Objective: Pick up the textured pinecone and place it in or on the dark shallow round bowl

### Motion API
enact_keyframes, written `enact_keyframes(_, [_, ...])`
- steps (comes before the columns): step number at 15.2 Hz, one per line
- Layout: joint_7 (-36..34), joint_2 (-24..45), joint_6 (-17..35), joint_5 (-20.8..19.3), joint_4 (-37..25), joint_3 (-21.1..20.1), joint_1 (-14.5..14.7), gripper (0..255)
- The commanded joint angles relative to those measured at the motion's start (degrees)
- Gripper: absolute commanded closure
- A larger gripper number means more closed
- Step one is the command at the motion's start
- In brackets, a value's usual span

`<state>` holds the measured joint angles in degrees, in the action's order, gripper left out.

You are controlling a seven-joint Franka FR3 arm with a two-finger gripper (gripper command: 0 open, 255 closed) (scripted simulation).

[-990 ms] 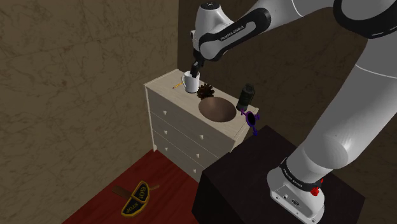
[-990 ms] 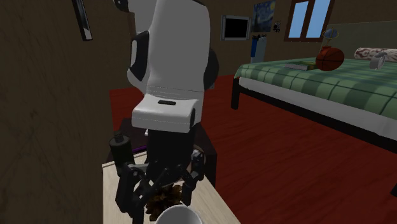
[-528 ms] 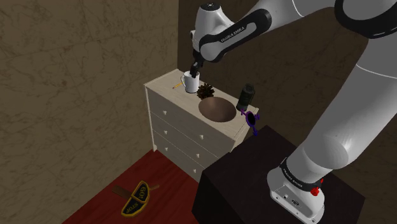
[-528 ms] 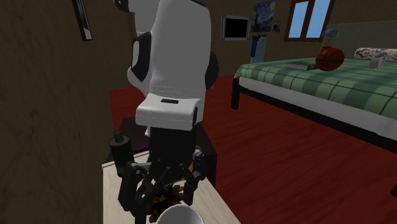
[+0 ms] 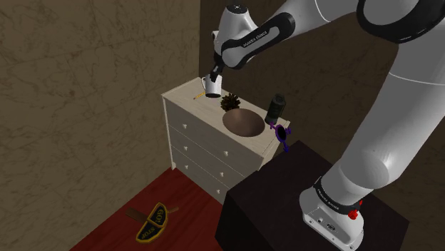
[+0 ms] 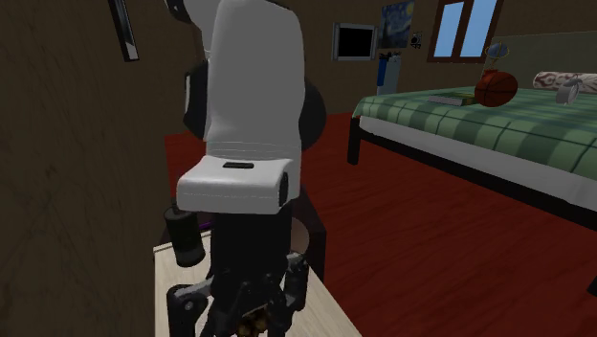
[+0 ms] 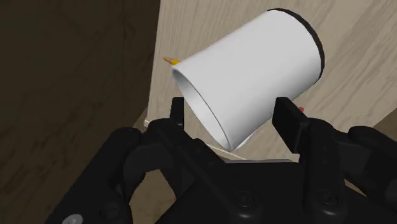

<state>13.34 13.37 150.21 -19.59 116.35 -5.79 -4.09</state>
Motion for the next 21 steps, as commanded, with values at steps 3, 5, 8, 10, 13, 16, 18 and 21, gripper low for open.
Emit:
enact_keyframes(3, [-2.4,-0.1,-7.3,-0.6,5.5,0.9,2.2,255])
enact_keyframes(5, [-0.7,1.2,11.2,0.1,1.9,0.6,0.8,0])
enact_keyframes(8, [-2.8,0.6,-6.5,6.4,-1.8,-0.5,0.5,0])
enact_keyframes(10, [-5.2,1.1,-18.2,9.8,-5.3,-0.6,0.6,0])
enact_keyframes(13, [-9.7,3.2,-35.5,14.4,-11.6,-0.5,0.6,0])
enact_keyframes(16, [-11.6,4.4,-41.2,16.0,-13.6,-0.3,0.5,0])
enact_keyframes(18, [-11.7,4.6,-39.7,16.0,-12.4,-0.3,0.5,0])
enact_keyframes(21, [-11.7,5.1,-37.5,15.9,-10.7,-0.2,0.4,0])
